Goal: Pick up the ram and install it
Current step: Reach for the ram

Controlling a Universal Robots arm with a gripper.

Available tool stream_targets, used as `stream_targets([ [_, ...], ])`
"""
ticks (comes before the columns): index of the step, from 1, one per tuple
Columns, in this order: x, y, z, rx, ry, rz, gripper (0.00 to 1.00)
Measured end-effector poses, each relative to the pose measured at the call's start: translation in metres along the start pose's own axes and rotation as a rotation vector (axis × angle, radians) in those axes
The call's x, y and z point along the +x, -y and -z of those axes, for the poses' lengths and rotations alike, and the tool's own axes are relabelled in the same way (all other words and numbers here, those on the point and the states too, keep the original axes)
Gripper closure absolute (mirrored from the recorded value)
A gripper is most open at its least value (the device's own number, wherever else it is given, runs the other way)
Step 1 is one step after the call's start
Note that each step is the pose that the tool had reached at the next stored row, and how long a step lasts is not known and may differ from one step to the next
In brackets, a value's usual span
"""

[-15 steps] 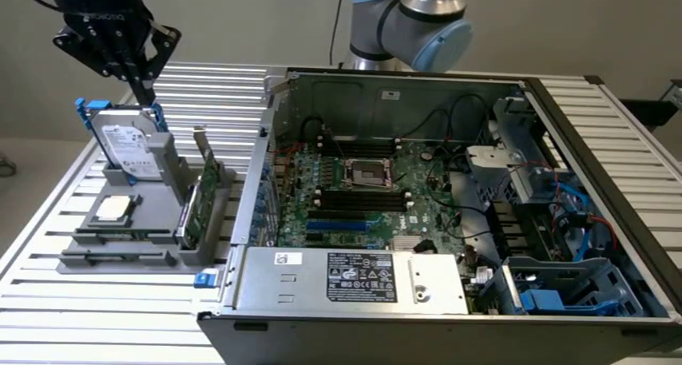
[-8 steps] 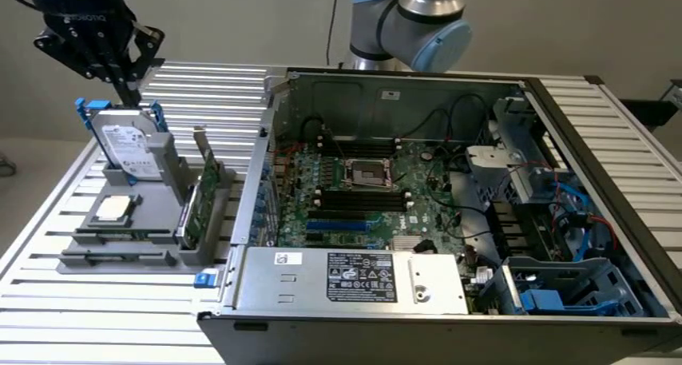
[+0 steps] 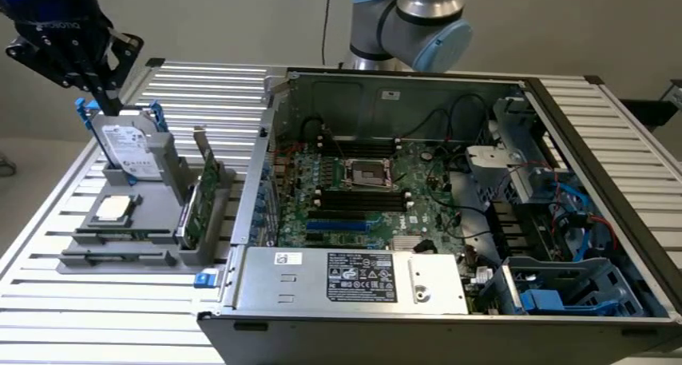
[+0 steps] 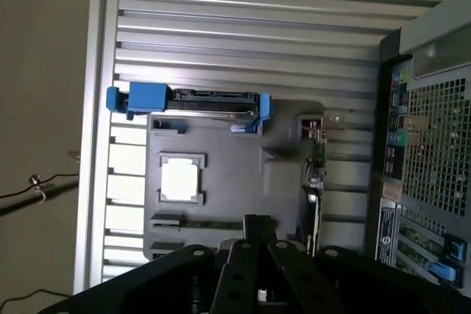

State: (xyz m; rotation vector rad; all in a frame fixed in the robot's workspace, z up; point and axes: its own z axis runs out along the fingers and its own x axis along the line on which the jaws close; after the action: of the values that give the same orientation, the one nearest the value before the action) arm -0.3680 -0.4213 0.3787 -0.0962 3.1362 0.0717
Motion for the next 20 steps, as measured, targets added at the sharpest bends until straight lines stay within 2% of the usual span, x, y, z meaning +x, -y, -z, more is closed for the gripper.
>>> stream_targets([
  [5,0.009,0.0134,0.0006,-0.0001,0.0002,0.005,0.89],
  [10,0.011,0.0259,0.0012,-0.0001,0.0001,0.012,0.89],
  [17,0.011,0.0364,0.0017,0.0000,-0.0005,0.033,0.89],
  [20,0.011,0.0373,0.0016,-0.0002,-0.0006,0.038,0.89],
])
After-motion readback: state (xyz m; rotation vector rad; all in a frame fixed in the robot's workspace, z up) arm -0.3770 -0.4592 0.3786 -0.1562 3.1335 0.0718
